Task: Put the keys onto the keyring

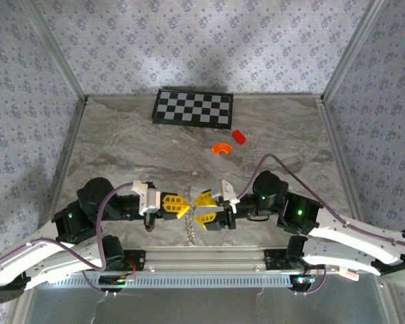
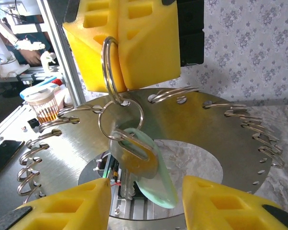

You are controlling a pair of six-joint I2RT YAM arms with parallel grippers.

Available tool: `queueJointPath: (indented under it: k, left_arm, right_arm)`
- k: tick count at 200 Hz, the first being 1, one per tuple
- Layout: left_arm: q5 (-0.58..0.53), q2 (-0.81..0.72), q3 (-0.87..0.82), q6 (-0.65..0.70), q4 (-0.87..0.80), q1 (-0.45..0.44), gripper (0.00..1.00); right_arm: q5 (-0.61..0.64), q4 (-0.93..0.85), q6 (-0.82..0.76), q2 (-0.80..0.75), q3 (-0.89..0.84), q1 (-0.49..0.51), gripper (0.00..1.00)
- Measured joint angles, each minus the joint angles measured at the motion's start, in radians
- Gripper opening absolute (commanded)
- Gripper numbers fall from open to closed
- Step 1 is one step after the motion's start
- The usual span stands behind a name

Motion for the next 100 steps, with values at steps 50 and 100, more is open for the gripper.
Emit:
queueJointPath:
  k: [50, 100]
  left_arm:
    - [0.021, 0.0, 0.0, -0.01, 0.0, 0.0, 0.0]
    - [0.035, 0.0, 0.0, -0.014, 0.0, 0.0, 0.0]
  right_arm:
    - [-0.015, 0.011, 0.0, 0.0, 0.0, 0.0, 0.45]
    - [-0.037, 0.022, -0.003, 0.003, -0.001, 0.0, 0.31]
